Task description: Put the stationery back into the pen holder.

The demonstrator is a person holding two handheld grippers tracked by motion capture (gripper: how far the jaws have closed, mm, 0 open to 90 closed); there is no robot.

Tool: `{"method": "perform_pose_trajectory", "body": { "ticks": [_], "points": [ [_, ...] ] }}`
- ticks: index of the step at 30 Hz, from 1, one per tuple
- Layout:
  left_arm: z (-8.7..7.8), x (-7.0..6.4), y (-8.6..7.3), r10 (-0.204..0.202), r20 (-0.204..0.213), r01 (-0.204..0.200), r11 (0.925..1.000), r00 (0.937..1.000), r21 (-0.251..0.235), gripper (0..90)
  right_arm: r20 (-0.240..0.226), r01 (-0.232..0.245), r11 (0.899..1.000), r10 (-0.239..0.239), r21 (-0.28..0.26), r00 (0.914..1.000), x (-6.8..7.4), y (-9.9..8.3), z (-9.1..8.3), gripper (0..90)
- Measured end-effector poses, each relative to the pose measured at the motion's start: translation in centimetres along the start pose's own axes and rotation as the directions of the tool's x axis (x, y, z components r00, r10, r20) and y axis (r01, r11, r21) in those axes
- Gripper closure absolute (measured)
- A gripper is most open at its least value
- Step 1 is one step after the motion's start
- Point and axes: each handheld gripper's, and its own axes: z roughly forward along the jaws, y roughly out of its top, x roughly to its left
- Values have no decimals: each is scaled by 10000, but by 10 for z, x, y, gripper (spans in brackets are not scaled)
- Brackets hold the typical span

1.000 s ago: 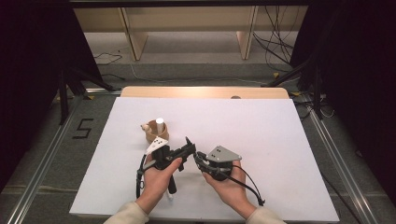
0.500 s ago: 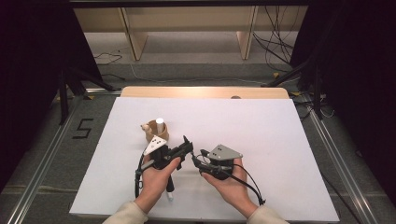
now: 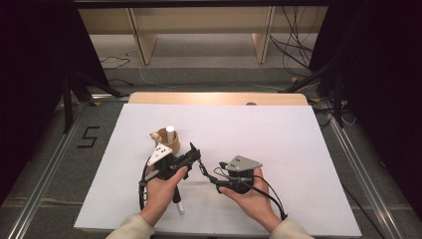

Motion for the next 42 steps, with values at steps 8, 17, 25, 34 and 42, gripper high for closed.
{"method": "perform_pose_trajectory", "body": {
  "ticks": [8,17,25,34,42],
  "points": [
    [-7,4,6,333,-250,-339,9992,9991,-220,795,102,-239,9996,238,176,9997,-8,-10,-9,343],
    [-11,9,10,328,-413,-343,9987,9986,-366,795,248,-295,9992,288,279,9993,-14,-18,-19,323],
    [-14,12,12,321,-500,-345,9982,9982,-481,795,327,-346,9989,336,312,9989,-20,-25,-27,316],
    [-18,16,17,325,-642,-367,9972,9974,-657,795,425,-435,9985,421,327,9982,-26,-32,-38,301],
    [-21,19,20,451,-775,-508,9961,9960,-722,795,541,-517,9983,502,268,9973,-30,-35,-44,295]
  ]
}}
